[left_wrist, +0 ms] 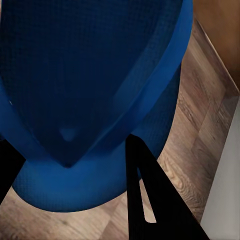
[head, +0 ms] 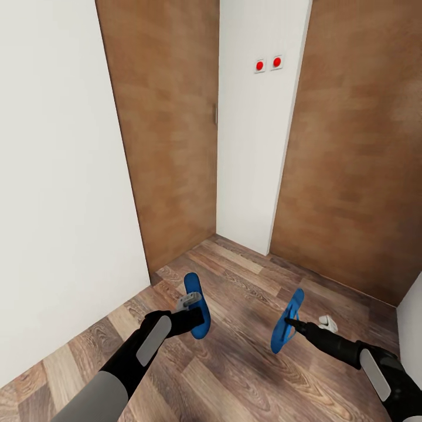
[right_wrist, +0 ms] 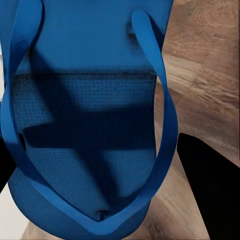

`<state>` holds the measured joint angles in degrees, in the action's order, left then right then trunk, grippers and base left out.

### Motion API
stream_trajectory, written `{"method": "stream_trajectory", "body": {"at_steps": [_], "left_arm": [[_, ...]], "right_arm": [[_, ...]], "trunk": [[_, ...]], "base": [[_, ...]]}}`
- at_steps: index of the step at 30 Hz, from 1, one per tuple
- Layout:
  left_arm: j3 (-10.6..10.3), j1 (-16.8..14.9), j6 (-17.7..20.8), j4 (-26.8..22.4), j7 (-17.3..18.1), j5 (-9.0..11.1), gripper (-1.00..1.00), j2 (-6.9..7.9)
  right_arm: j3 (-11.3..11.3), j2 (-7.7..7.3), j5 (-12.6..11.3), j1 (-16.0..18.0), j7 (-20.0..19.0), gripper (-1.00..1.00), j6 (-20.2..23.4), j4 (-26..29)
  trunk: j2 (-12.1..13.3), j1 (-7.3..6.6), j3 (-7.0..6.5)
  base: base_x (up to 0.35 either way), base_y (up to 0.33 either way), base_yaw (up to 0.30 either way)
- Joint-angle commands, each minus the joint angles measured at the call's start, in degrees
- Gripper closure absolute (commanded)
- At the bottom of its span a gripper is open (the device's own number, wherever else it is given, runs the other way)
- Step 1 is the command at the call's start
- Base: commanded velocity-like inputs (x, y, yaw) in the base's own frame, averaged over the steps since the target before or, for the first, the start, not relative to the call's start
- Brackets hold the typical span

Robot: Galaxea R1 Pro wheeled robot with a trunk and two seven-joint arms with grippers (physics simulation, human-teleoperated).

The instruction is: In the bedroom, move the book from the bed onto either nightstand, and place the two sandals side by side next to the bed.

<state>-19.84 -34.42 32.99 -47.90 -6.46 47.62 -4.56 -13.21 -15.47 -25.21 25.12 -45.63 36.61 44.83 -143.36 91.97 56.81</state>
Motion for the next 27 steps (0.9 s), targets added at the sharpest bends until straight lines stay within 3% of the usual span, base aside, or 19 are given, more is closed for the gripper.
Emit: {"method": "stream_trajectory", "body": {"at_steps": [1, 27], "left_arm": [[-0.1, 0.0, 0.1, 0.0, -0.7, 0.5, 1.0, 0.01], [-0.1, 0.0, 0.1, 0.5, -0.7, 0.5, 1.0, -0.41]], "right_arm": [[-0.1, -0.01, -0.5, 0.0, -0.1, 1.0, 0.5, -0.7], [0.4, 0.0, -0.7, 0.0, 2.2, 1.0, 0.4, -2.2]], "trunk": [[0.0, -0.01, 0.06], [0.0, -0.01, 0.06]], "base": [[0.0, 0.0, 0.0], [0.0, 0.0, 0.0]]}}
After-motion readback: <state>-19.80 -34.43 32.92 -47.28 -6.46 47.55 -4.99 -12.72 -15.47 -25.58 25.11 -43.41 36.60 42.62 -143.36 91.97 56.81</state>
